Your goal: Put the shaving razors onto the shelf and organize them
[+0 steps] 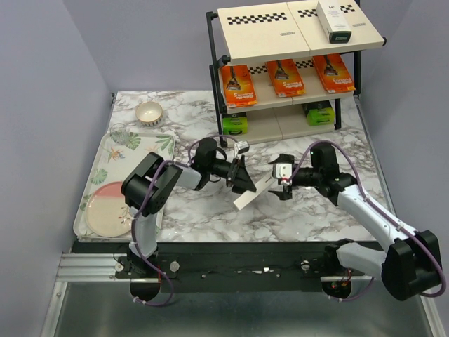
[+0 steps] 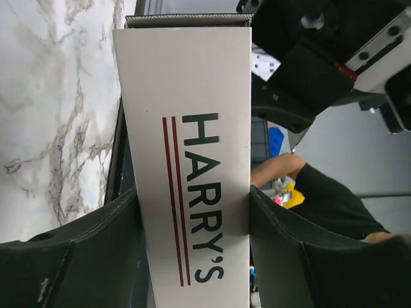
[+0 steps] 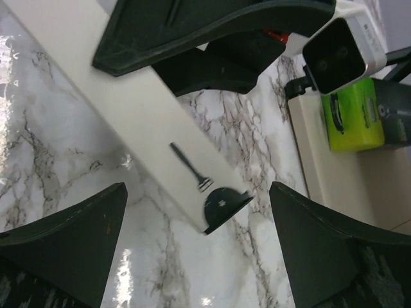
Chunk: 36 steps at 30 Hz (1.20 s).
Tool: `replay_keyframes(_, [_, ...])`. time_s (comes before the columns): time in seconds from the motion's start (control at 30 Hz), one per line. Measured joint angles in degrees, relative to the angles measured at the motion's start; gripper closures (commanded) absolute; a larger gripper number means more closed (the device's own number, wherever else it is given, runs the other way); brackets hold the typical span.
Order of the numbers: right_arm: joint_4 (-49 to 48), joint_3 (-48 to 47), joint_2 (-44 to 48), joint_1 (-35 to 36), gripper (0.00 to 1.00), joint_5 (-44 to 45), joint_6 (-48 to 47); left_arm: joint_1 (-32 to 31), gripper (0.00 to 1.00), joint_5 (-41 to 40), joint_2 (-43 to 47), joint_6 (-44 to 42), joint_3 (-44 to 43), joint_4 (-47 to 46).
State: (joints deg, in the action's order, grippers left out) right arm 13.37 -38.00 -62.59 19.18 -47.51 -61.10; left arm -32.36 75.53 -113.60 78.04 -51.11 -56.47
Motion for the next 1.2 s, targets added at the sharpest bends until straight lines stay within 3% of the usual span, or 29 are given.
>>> replay_keyframes(0.23, [3.06, -5.79, -3.08, 0.26, 0.01, -3.23, -10.05, -2.64, 0.34, 1.99, 3.17, -10.27, -1.09, 12.5])
replay_keyframes(0.53, [27.08, -12.94, -5.66, 0.66, 0.0, -7.72, -35.1, -2.78, 0.37, 3.28, 3.67, -18.05, -4.13, 22.69])
replay_keyframes(0.7, [31.82, -13.31, -6.38, 1.62, 0.01, -8.0, -39.56, -3.21, 0.37, 3.82, 4.28, -22.18, -4.28, 27.43])
replay_keyframes(0.87, [34.71, -18.6, -12.72, 3.41, 0.03, -8.11, -39.91, -4.15, 0.37, 4.11, 5.57, -29.03, -6.01, 35.85])
replay_keyframes(1.0, [35.67, -19.65, -13.79, 4.11, 0.17, -7.58, -40.68, -4.92, 0.38, 4.28, 6.86, -33.55, -6.97, 40.76])
replay_keyframes(1.13, [38.77, -21.86, -15.41, 5.22, 0.43, -6.38, -42.27, -5.11, 0.4, 4.35, 7.21, -35.8, -7.37, 43.36])
replay_keyframes(1.2, [41.18, -22.91, -15.96, 5.64, 0.47, -5.4, -43.23, -5.09, 0.4, 4.37, 7.21, -36.61, -7.39, 44.17])
